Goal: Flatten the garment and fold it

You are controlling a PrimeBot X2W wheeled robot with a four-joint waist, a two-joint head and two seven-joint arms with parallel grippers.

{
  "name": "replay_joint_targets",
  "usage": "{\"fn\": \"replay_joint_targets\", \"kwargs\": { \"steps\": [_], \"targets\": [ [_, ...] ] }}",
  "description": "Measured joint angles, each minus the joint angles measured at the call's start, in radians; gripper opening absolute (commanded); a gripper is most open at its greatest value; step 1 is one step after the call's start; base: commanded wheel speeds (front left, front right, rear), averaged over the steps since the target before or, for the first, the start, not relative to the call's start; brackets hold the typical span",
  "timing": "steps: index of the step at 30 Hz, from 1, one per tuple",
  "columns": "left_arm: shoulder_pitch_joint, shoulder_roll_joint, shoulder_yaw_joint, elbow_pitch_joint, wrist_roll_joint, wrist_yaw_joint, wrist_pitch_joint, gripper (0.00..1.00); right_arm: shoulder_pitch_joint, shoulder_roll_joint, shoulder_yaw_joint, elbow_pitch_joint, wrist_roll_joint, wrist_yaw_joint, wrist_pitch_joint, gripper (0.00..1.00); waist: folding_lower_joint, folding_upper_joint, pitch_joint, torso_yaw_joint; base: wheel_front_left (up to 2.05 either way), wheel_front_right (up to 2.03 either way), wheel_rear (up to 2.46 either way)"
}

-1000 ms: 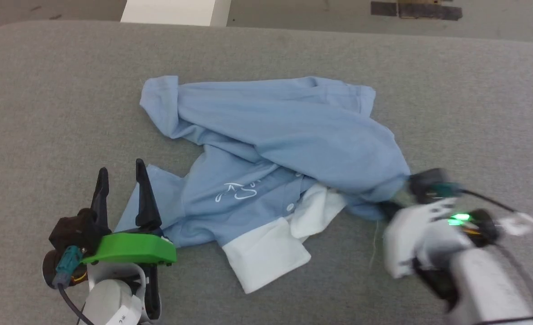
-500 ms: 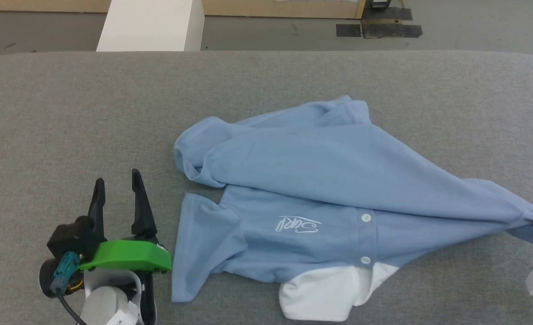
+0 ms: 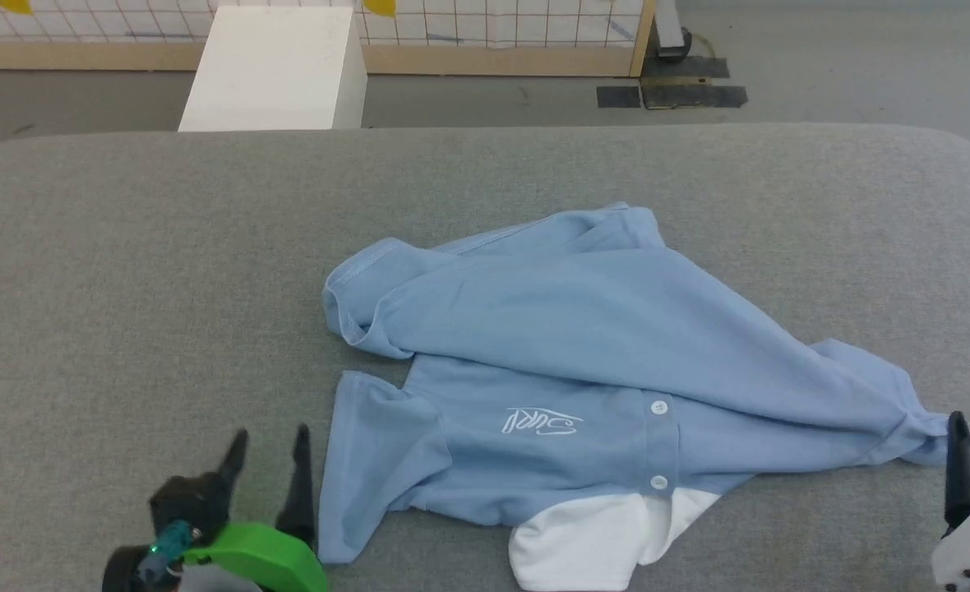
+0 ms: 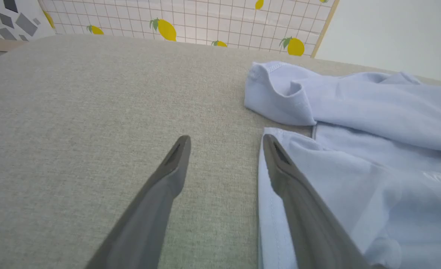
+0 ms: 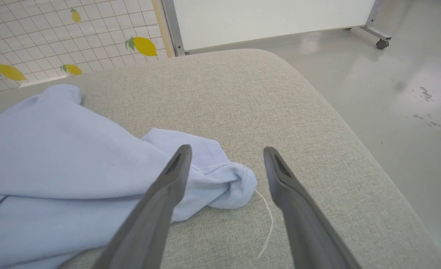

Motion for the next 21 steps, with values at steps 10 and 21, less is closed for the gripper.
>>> {"fn": "replay_joint_targets", "kwargs": {
  "steps": [10, 21],
  "targets": [
    [0.11, 0.052, -0.085, -0.036, -0.051, -0.052, 0.345, 1.0, 0.028, 0.0, 0.064, 0.056, 0.027, 0.0, -0.041, 1.0, 0.0, 0.0, -0.016, -0.025, 0.0, 0.0, 0.0],
    [0.128, 0.054, -0.106, -0.11, -0.111, -0.043, 0.522, 0.0, 0.027, 0.0, 0.1, 0.071, 0.043, 0.0, -0.044, 1.0, 0.0, 0.0, -0.02, -0.047, 0.0, 0.0, 0.0]
  ]
}}
